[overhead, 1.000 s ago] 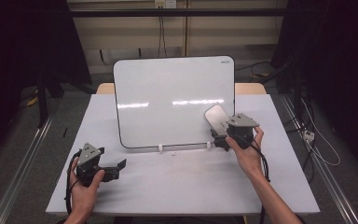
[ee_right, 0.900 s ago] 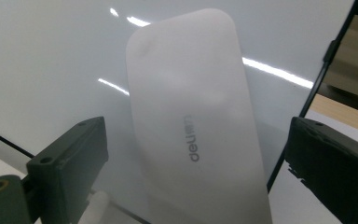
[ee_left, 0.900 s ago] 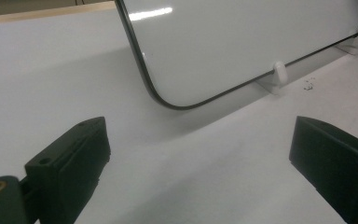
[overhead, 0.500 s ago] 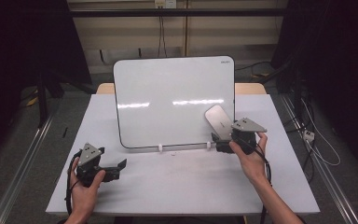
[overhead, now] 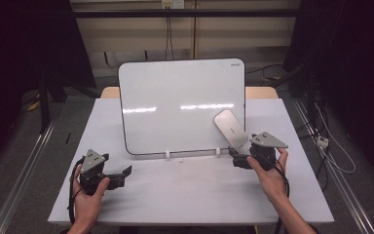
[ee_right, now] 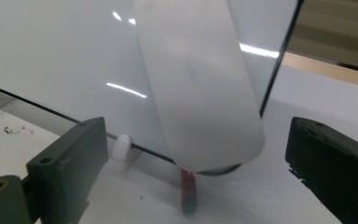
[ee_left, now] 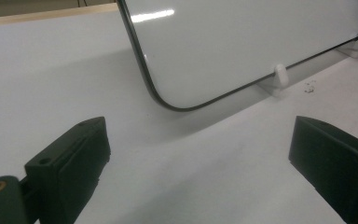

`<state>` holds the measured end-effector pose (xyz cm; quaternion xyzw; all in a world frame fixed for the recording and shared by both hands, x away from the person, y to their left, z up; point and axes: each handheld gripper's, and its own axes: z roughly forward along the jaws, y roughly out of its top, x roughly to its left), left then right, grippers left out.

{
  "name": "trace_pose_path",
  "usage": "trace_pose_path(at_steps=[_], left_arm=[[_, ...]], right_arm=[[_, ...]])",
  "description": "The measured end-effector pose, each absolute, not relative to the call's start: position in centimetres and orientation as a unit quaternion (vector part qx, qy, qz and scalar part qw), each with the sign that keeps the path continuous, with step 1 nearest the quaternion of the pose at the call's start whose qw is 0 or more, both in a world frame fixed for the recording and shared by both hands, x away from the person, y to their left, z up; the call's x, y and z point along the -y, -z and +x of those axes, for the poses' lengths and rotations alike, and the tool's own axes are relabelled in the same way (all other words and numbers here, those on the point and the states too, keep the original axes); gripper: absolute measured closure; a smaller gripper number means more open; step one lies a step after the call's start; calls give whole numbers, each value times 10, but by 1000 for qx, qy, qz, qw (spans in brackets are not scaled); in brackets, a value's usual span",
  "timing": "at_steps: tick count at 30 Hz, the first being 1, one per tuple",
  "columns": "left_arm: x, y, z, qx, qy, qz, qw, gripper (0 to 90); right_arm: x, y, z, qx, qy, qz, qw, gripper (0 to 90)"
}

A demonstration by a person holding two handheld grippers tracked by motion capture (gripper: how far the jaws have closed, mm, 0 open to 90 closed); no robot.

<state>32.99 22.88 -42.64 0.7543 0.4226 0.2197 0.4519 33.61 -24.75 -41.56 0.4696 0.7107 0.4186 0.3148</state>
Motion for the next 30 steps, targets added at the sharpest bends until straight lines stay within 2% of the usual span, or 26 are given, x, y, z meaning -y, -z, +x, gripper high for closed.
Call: trace_pose_path(at_steps=[10,30], left_arm=[[-228,427,330,-423,-221,754,452,49],[-227,426,328,-425,-225,749,456,50]], right_arm=[[268,422,319,-697,-423,498,295,64],[286,445,296,-686,-416,516,300,72]])
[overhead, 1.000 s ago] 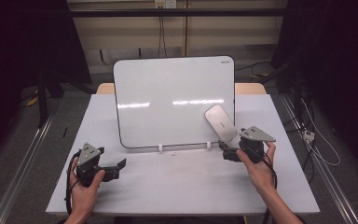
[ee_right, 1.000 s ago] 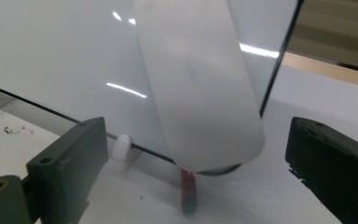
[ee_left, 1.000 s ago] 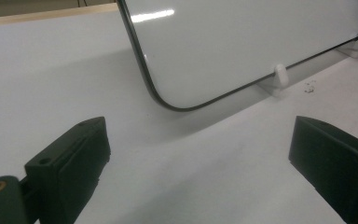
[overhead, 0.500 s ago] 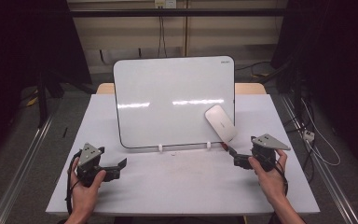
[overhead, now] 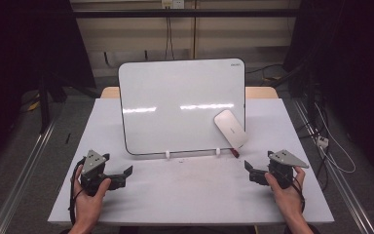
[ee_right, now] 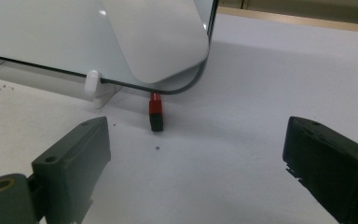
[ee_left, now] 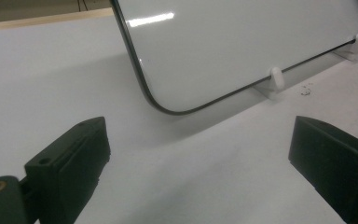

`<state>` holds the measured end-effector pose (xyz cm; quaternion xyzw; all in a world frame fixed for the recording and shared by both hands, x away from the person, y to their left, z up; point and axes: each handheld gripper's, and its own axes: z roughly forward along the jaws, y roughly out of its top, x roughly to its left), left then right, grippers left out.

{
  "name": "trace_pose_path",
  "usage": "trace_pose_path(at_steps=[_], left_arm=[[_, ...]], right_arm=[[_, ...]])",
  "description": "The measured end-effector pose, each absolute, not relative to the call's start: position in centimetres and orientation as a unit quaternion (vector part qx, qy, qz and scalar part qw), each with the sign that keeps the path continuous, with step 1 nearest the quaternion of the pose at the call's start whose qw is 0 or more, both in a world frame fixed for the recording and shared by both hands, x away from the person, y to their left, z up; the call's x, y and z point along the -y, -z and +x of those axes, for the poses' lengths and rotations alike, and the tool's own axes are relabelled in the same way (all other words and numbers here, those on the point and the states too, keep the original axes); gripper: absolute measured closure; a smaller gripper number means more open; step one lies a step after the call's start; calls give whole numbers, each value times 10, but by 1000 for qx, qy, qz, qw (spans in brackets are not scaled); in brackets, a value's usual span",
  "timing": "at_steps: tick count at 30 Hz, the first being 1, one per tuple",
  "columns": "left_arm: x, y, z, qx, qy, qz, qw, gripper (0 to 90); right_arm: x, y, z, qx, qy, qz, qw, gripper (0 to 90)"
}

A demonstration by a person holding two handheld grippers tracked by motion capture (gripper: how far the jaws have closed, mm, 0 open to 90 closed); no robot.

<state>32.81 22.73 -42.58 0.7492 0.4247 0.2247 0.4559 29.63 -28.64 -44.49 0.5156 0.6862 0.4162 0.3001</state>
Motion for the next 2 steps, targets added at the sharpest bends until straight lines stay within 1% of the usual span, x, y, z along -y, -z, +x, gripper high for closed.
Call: trace_pose_path(at_steps=[2], left_arm=[[-228,427,329,-428,-225,751,450,50]], right_arm=[[285,446,298,-689,-414,515,299,72]])
